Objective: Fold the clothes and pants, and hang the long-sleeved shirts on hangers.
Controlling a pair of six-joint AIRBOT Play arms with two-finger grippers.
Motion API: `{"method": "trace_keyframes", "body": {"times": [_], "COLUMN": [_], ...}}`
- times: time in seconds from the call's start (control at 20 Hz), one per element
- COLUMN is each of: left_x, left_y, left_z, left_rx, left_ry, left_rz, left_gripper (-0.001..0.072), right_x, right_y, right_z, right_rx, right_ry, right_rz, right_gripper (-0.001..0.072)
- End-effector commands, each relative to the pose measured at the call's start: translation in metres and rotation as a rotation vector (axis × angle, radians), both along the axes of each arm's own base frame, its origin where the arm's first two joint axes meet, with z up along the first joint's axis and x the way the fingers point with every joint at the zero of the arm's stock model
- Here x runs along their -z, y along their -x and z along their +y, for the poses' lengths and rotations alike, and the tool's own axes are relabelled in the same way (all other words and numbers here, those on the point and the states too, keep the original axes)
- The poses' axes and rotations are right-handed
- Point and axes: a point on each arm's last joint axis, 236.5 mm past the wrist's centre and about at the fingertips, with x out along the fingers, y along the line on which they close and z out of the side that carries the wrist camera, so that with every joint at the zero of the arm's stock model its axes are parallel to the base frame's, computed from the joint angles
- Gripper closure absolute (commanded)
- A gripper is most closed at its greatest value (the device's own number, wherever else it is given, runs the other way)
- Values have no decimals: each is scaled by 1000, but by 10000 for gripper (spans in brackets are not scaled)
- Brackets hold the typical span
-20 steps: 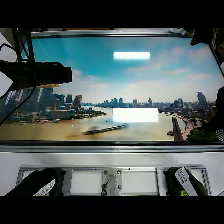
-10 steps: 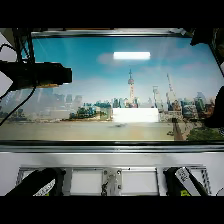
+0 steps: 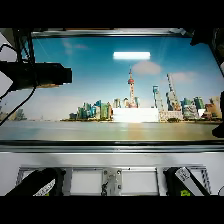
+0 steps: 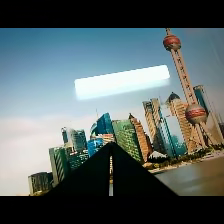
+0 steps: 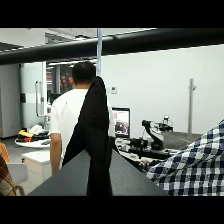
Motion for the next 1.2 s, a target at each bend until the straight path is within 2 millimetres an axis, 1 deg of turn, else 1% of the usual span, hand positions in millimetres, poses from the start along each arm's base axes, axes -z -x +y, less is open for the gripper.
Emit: {"method": "trace_keyframes", "body": {"times": [0.0, 0.15, 0.25, 0.55, 0.8, 1.15], "left_x": [0, 4, 5, 8, 8, 9], "left_y": [0, 3, 4, 6, 6, 7], "left_z": [0, 1, 2, 3, 3, 3], "left_rx": [0, 0, 0, 2, 2, 2], "left_ry": [1, -7, -9, -19, -19, -20], "left_rz": [2, 21, 26, 40, 40, 43], "left_gripper": [690, 690, 691, 690, 690, 690], "right_x": [8, 13, 17, 16, 13, 13], "right_y": [-5, -8, -5, -4, 5, 8], "right_z": [-8, -13, -19, -19, -18, -20], "right_rx": [-1, 4, 15, 19, 45, 59], "right_ry": [-15, -26, -48, -48, -50, -55], "right_rz": [11, 16, -3, -3, -20, -25], "right_gripper": [689, 688, 688, 688, 689, 688]}}
